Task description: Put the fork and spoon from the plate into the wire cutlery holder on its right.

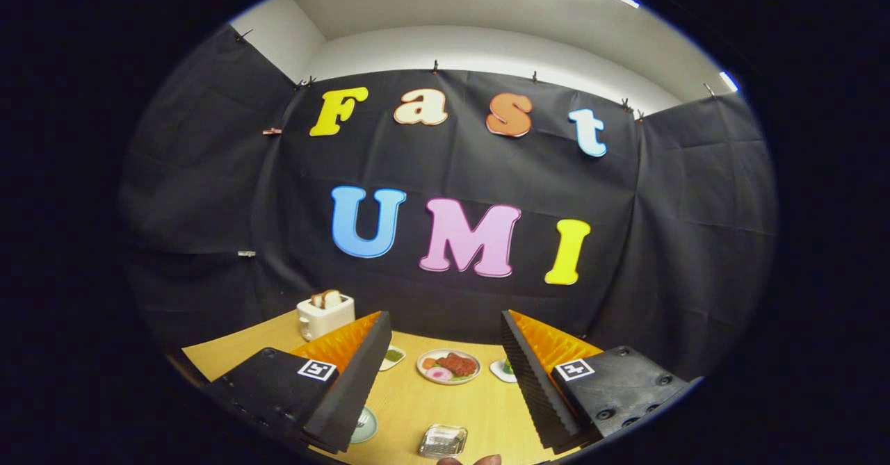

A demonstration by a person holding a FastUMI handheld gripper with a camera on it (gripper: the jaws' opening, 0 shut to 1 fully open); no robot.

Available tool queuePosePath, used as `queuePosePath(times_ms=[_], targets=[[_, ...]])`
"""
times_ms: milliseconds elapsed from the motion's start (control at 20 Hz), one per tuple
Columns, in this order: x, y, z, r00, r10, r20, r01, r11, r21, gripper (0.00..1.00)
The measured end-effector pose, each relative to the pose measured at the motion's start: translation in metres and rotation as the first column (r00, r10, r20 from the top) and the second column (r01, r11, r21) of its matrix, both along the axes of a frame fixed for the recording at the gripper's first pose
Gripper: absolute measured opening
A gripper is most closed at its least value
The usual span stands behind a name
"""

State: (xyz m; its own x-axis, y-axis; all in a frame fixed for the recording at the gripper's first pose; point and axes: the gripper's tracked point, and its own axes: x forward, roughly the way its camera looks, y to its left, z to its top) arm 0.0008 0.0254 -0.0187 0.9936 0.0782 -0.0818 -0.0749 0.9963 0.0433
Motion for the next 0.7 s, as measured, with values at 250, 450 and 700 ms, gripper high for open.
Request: queuePosePath(times_ms=[250,450,700], targets=[[-0.001,0.059,-0.065,0.948,0.164,-0.272,-0.142,0.985,0.098,0.98],[-0.011,0.102,-0.129,0.858,0.224,-0.462,-0.194,0.975,0.112,0.98],[-0.019,0.146,-0.217,0.731,0.242,-0.638,-0.239,0.967,0.092,0.92]])
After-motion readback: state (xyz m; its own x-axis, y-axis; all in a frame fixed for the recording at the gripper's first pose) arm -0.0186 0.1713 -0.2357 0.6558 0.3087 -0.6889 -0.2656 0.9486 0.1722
